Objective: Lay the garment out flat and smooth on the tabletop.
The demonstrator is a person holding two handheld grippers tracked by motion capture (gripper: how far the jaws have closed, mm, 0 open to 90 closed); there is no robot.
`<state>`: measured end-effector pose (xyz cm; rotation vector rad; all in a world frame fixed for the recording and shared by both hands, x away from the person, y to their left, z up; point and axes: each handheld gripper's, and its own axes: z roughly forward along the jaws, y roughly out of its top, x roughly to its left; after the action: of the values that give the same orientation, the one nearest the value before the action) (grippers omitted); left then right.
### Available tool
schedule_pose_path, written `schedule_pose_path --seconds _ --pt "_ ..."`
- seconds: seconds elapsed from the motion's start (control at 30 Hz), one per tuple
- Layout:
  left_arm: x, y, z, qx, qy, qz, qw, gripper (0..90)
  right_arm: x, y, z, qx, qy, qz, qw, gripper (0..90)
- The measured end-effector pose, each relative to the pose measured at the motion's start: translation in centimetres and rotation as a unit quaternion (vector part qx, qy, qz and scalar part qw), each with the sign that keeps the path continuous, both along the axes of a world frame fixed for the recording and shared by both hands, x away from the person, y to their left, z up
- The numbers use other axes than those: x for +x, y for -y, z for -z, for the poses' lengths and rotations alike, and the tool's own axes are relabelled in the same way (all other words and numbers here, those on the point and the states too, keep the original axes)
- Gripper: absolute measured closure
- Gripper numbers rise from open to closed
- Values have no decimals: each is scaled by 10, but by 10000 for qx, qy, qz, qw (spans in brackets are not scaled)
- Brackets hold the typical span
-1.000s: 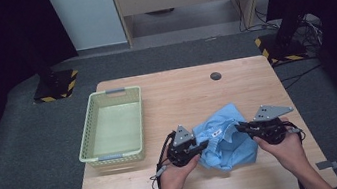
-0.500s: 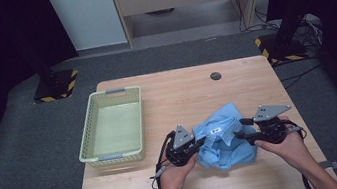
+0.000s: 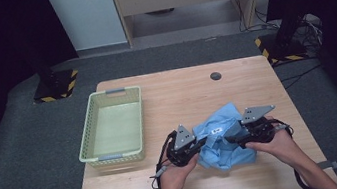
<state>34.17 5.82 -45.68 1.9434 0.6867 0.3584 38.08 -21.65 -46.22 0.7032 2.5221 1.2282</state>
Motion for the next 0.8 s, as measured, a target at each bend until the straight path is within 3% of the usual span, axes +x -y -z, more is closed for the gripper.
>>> schedule_pose_path --seconds 0.3,0.43,0.67,0.8 --pt "2 -5 -1 -41 8 -76 10000 835 -3 2 0 54 -5 -172 9998 748" --pt "3 -5 -1 -59 10 -105 9999 802 -6 2 -3 97 -33 -183 9998 838" --pt "4 -5 -5 -13 60 -377 9993 502 -9 0 -16 165 52 77 9998 858" --pt "4 -5 -9 -37 33 -466 9989 380 -12 -2 -27 137 121 219 9996 860"
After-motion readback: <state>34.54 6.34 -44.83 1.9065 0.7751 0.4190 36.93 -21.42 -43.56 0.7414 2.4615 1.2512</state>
